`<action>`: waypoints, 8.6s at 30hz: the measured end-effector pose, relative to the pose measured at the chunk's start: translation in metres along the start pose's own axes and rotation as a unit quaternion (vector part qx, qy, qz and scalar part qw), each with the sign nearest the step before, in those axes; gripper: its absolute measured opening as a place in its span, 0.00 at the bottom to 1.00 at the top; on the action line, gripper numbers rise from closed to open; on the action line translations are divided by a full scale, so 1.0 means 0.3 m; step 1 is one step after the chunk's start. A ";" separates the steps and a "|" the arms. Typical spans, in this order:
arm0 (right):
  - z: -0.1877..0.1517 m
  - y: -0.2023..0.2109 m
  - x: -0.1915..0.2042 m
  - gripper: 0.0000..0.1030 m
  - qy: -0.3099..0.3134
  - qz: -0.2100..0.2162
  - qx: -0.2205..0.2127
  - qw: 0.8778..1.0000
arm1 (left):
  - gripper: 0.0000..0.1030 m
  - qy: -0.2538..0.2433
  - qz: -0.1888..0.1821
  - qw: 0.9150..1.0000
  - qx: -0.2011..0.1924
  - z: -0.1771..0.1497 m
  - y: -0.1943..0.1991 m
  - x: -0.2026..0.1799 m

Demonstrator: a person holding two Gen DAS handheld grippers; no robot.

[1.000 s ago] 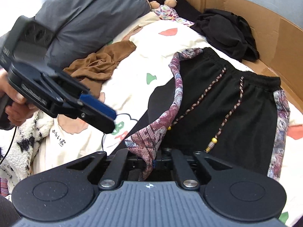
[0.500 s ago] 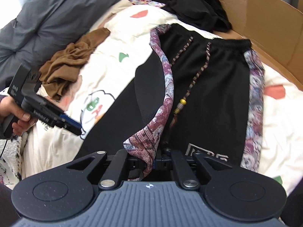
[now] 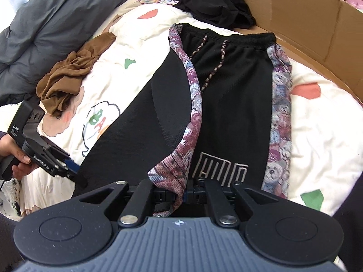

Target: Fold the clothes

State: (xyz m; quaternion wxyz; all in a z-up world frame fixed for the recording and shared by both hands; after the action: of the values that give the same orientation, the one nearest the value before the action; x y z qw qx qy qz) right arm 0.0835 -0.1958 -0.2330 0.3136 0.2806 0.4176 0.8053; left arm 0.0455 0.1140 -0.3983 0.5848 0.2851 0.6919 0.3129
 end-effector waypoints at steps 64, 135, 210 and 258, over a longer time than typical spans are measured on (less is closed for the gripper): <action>-0.390 -0.017 -0.237 0.53 -0.127 -0.051 0.094 0.986 | 0.08 -0.071 -0.005 0.997 0.040 -0.093 -0.130 -0.106; -0.325 0.091 -0.229 0.43 -0.030 -0.050 0.168 0.984 | 0.38 -0.140 0.084 0.987 -0.015 0.015 0.146 -0.191; -0.026 -0.311 -0.301 0.23 -0.010 -0.027 -0.002 1.000 | 0.15 -0.065 0.054 0.987 -0.134 1.041 0.086 -0.443; -0.242 -0.165 -0.522 0.55 -0.173 -0.057 -0.069 0.981 | 0.39 -0.140 0.022 0.964 -0.223 1.173 -0.255 -0.840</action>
State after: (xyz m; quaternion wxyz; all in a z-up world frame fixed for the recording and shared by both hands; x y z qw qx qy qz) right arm 0.1463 -0.3252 -0.3406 0.4451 0.3688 0.3155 0.7525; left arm 0.4295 -0.0918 -0.3401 0.7177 0.2034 0.5096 0.4288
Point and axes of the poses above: each gripper's, at about its wrist camera, not at the fingertips, and y roughly against the way its jaws point, x to its left, z to its top, the point moved 6 cm from there along -y, roughly the way its jaws point, and after that the axes turned 14 degrees about y, right-handed, at the moved point
